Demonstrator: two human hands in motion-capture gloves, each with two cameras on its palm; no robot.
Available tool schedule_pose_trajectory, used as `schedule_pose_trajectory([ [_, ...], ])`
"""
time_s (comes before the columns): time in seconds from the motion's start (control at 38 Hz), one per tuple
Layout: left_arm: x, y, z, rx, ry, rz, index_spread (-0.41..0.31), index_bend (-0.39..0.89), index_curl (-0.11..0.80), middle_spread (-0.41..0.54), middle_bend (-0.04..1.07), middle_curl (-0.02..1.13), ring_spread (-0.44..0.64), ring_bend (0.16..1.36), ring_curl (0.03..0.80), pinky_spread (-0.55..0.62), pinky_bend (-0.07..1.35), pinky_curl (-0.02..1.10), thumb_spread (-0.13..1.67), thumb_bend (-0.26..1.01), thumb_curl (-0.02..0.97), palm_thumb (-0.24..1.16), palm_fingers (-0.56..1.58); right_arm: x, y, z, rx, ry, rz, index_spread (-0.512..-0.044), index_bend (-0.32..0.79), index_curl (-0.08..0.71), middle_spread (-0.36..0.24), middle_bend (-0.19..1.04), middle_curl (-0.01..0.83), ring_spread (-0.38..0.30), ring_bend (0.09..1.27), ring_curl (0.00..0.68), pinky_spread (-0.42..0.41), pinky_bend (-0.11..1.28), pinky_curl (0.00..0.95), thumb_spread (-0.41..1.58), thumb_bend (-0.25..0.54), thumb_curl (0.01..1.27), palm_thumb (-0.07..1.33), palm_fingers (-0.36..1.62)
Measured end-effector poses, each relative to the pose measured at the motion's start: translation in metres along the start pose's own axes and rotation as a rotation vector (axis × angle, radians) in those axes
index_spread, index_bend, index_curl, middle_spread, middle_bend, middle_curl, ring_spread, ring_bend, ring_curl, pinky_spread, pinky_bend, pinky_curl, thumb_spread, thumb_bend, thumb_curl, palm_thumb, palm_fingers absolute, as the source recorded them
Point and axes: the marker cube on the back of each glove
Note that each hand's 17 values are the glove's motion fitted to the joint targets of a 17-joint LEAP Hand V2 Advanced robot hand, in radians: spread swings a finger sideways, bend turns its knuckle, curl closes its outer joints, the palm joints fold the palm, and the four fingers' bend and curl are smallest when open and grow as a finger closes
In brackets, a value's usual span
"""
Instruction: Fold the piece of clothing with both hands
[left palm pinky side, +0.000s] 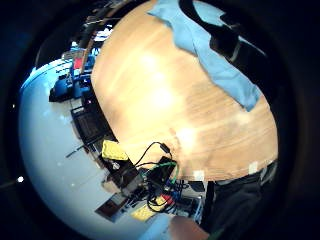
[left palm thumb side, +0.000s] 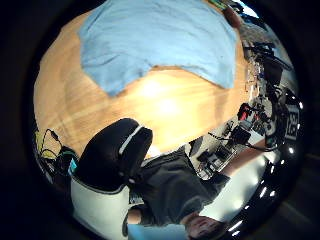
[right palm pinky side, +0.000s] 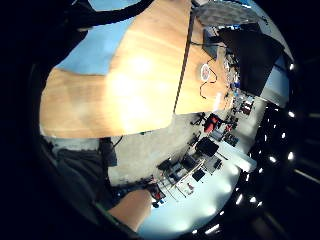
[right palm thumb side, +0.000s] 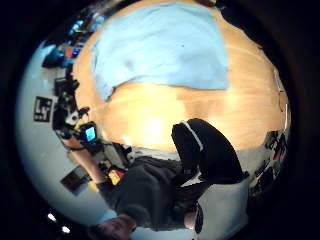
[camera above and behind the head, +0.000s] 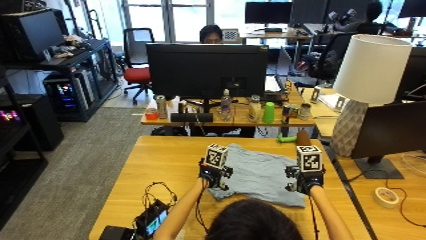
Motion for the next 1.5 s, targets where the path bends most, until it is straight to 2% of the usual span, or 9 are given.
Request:
schedule_pose_trajectory([
  [0.26, 0.009, -0.035, 0.049, -0.183, -0.002, -0.072, -0.057, 0.1, 0.249, 0.101, 0.17, 0.24, 0.15, 0.69, 0.282, 0.07, 0.72, 0.36, 1.0, 0.01, 0.288, 0.31, 0.33, 0.003, 0.014, 0.012, -0.161, 0.006, 0.119, -0.329, 0.11, 0.199, -0.059, 0.21, 0.366, -0.023, 0.45, 0.327, 0.111, 0.47, 0.347, 1.15, 0.009, 0.24, 0.59, 0.43],
  [0.37, 0.011, -0.045, 0.057, -0.186, -0.011, -0.028, -0.058, 0.06, 0.225, 0.097, 0.13, 0.24, 0.11, 0.75, 0.308, 0.0, 0.79, 0.39, 1.02, 0.01, 0.296, 0.37, 0.33, 0.008, 0.001, 0.015, -0.035, 0.0, 0.041, -0.329, 0.11, 0.202, -0.057, 0.21, 0.37, -0.018, 0.45, 0.33, 0.114, 0.47, 0.348, 1.15, -0.005, 0.25, 0.61, 0.43],
  [0.45, 0.011, -0.053, 0.057, -0.089, -0.064, -0.021, -0.066, 0.05, 0.206, 0.085, 0.12, 0.23, 0.07, 0.78, 0.319, -0.06, 0.84, 0.4, 1.05, 0.03, 0.303, 0.43, 0.35, 0.013, -0.006, 0.019, -0.008, -0.004, 0.036, -0.329, 0.12, 0.204, -0.059, 0.2, 0.371, -0.016, 0.45, 0.332, 0.117, 0.47, 0.349, 1.14, -0.012, 0.25, 0.61, 0.42],
  [0.58, 0.012, -0.072, 0.044, 0.251, -0.196, -0.037, -0.134, 0.2, 0.257, -0.071, 0.21, 0.27, -0.1, 0.7, 0.299, -0.22, 0.77, 0.37, 1.12, 0.08, 0.32, 0.56, 0.72, 0.016, -0.006, 0.029, -0.049, -0.013, 0.018, -0.33, 0.12, 0.209, -0.06, 0.2, 0.375, -0.012, 0.44, 0.332, 0.123, 0.47, 0.351, 1.14, -0.016, 0.25, 0.62, 0.42],
  [0.71, 0.017, -0.07, 0.033, 0.319, -0.236, -0.011, -0.212, 0.27, 0.316, -0.19, 0.34, 0.33, -0.25, 0.62, 0.299, -0.32, 0.63, 0.34, 1.15, 0.11, 0.342, 0.65, 1.11, 0.015, -0.006, 0.035, -0.072, -0.022, 0.001, -0.33, 0.12, 0.213, -0.057, 0.2, 0.377, -0.01, 0.44, 0.334, 0.125, 0.46, 0.352, 1.14, -0.016, 0.26, 0.62, 0.43],
  [1.16, 0.014, -0.025, -0.04, 0.326, -0.217, -0.02, -0.271, 0.19, 0.4, -0.286, 0.32, 0.43, -0.33, 0.51, 0.361, -0.38, 0.47, 0.37, 1.03, 0.05, 0.439, 0.78, 1.17, -0.008, -0.028, 0.075, -0.119, -0.004, -0.102, -0.35, 0.09, 0.173, -0.048, 0.21, 0.38, -0.013, 0.49, 0.352, 0.127, 0.51, 0.364, 1.1, -0.015, 0.28, 0.65, 0.33],
  [1.32, 0.012, -0.02, -0.049, 0.353, -0.273, -0.06, -0.275, 0.18, 0.415, -0.294, 0.31, 0.45, -0.34, 0.49, 0.373, -0.38, 0.44, 0.38, 0.95, 0.02, 0.486, 0.81, 1.18, -0.027, -0.051, 0.116, -0.026, 0.038, -0.089, -0.347, 0.1, 0.174, -0.053, 0.22, 0.387, -0.024, 0.51, 0.355, 0.118, 0.51, 0.36, 1.08, -0.011, 0.3, 0.7, 0.36],
  [1.42, 0.008, -0.024, -0.052, 0.414, -0.302, -0.09, -0.276, 0.17, 0.423, -0.299, 0.31, 0.46, -0.34, 0.48, 0.379, -0.38, 0.43, 0.38, 0.91, 0.0, 0.513, 0.83, 1.18, -0.041, -0.029, 0.114, 0.036, 0.028, -0.074, -0.338, 0.11, 0.177, -0.062, 0.23, 0.389, -0.045, 0.53, 0.357, 0.095, 0.5, 0.353, 1.07, -0.005, 0.31, 0.73, 0.45],
  [1.5, 0.008, -0.02, -0.049, 0.383, -0.287, -0.062, -0.277, 0.17, 0.427, -0.301, 0.3, 0.46, -0.34, 0.47, 0.384, -0.38, 0.42, 0.38, 0.88, -0.01, 0.532, 0.84, 1.18, -0.04, -0.026, 0.109, 0.135, -0.002, -0.031, -0.326, 0.11, 0.181, -0.088, 0.26, 0.397, -0.089, 0.59, 0.359, 0.028, 0.5, 0.338, 1.06, 0.025, 0.34, 0.82, 0.66],
])
